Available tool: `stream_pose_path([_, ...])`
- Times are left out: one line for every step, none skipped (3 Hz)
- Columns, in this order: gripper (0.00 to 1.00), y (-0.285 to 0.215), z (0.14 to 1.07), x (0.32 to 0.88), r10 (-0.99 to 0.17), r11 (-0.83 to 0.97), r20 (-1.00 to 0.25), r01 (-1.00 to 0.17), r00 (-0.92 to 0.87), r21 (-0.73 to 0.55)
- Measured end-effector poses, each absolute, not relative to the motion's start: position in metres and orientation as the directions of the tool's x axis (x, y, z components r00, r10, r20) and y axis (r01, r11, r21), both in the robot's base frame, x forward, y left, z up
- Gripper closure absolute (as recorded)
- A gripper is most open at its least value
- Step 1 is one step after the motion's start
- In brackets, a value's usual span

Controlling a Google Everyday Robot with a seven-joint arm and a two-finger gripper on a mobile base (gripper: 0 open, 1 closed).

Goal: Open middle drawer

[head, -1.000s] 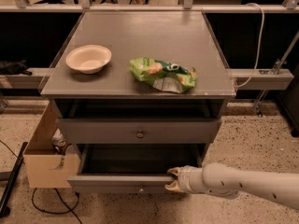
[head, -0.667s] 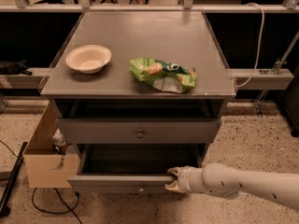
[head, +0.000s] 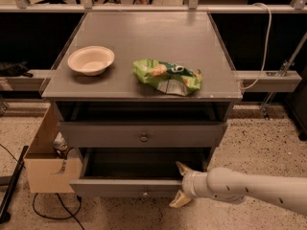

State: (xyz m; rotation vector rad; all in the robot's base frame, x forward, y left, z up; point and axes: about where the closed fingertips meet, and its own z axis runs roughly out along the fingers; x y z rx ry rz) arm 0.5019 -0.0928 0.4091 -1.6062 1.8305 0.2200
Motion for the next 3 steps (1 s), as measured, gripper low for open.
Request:
stream_pose_path([0.32,-0.093,0.409,0.502,-0.811,0.223,-0.585,-0.927,-0.005,-0.302])
stream_pose_path([0.56,-0.091,0.405,0.485,-0.794,0.211,-0.608,-0.93,0.017,-0.302])
stream_pose_path([0.79,-0.082,0.398,0.457,-0.764,0.178,-0.643,-0.941,0.054,-0.29])
